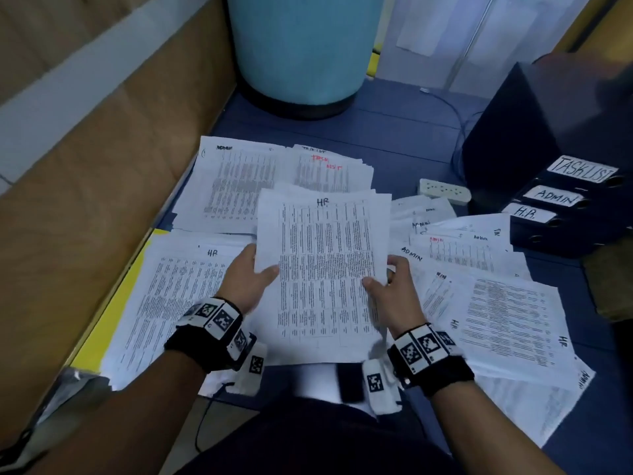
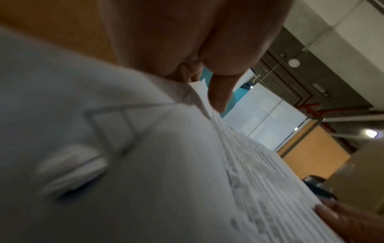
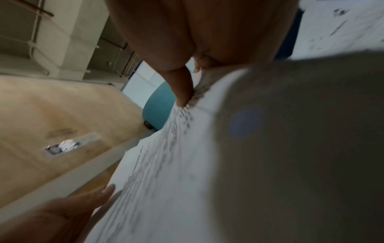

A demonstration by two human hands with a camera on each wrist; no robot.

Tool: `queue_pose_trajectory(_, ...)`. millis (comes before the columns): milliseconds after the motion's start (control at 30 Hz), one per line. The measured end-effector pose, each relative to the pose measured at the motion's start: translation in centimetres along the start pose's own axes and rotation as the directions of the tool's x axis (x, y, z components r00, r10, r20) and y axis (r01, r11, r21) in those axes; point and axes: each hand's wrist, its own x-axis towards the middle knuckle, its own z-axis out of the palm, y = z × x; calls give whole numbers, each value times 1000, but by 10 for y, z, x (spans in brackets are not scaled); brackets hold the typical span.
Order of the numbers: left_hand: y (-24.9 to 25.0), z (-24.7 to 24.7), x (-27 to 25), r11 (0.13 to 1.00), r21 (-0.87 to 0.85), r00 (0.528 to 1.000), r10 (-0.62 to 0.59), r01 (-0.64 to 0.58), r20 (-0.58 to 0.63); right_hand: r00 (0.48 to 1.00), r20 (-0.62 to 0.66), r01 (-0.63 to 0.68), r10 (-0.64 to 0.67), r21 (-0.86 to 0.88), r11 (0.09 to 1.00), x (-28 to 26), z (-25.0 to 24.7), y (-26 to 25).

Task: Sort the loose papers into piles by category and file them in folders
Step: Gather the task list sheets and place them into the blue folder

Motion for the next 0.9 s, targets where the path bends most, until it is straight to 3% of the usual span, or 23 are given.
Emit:
queue_pose_trajectory(100,-21,-20,-2,985,173,999,-9,16,-44,992,122,29,-24,-44,999,-4,33,1)
queue_pose_trajectory(200,-38,-52,0,962,249,989,-79,108,-126,980,195,55,-33,-112,992,-5,53,5)
queue_pose_trajectory(333,-71,-105,13,881,399,960,-182,255,-212,984,177,34,-15,-106,994,0,54,14)
queue_pose_trajectory(433,-98,-131,19,835,474,948,-160,278,-274,989,149,17,-1,-107,994,3,50,24)
queue_pose_trajectory(667,-107,-123,30,796,489,909,-179,358,-376,991,111,-57,71,-127,990,-1,30,34)
queue_pose_trajectory(800,-73,-69,35,785,585,948,-6,202,-318,989,45,-134,143,-165,977,-5,3,44)
queue_pose_trajectory(900,-46,-21,39,806,591,983,128,-26,-132,985,-25,-171,169,-174,970,-5,-23,57)
